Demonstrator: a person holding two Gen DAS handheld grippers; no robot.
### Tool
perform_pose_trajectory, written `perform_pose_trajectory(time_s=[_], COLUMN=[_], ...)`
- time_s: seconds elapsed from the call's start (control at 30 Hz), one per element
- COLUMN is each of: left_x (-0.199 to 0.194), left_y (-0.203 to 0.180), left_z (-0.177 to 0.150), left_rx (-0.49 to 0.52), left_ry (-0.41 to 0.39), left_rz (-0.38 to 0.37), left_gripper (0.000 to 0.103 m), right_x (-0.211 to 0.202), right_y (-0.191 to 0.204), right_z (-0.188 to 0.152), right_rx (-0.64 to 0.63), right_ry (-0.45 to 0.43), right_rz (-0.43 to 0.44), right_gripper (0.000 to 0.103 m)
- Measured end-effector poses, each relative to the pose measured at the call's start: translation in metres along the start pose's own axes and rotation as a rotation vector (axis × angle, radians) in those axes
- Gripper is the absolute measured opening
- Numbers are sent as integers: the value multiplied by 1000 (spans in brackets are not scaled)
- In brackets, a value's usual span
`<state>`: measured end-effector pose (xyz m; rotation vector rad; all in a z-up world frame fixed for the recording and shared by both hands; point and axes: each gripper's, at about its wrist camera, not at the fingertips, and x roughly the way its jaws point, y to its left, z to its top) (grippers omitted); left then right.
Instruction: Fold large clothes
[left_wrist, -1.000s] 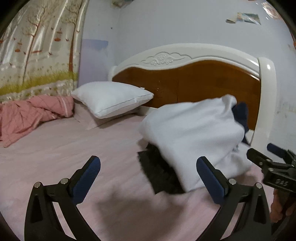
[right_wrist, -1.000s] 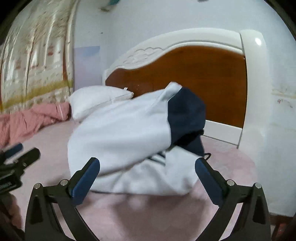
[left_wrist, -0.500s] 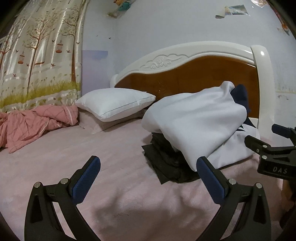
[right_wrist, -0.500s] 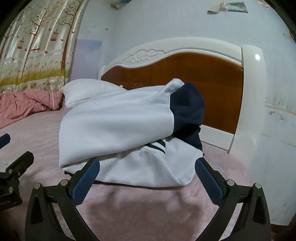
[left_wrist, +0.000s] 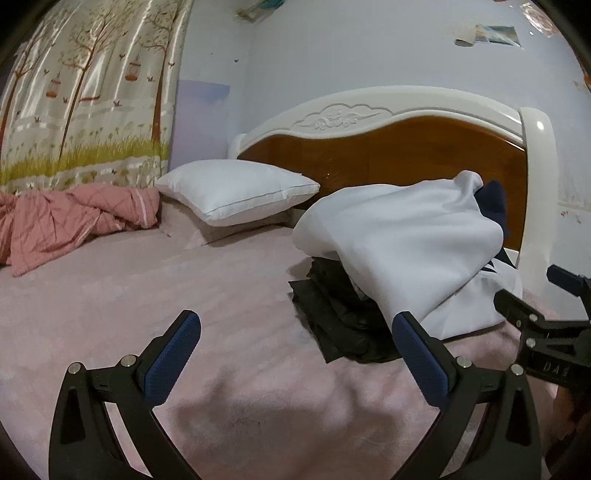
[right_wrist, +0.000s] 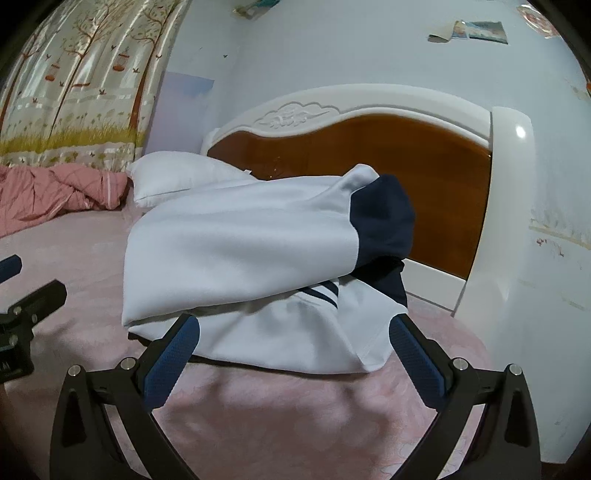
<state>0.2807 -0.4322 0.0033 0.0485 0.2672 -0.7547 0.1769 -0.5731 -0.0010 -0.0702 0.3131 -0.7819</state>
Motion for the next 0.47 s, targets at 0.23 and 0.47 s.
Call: perform_pose_trajectory(time_s=[0.23,0.47], left_x=[1,1], left_y=[1,0], left_z=[0,-1], left_rx=[-4,9], left_ry=[2,-3], left_rz=[3,7], left_gripper=[103,103], right_x=[0,0], right_y=[2,2], right_z=[-1,-2], right_rx=[-5,1], right_ry=[3,13], right_rz=[2,5], right_gripper=[103,103])
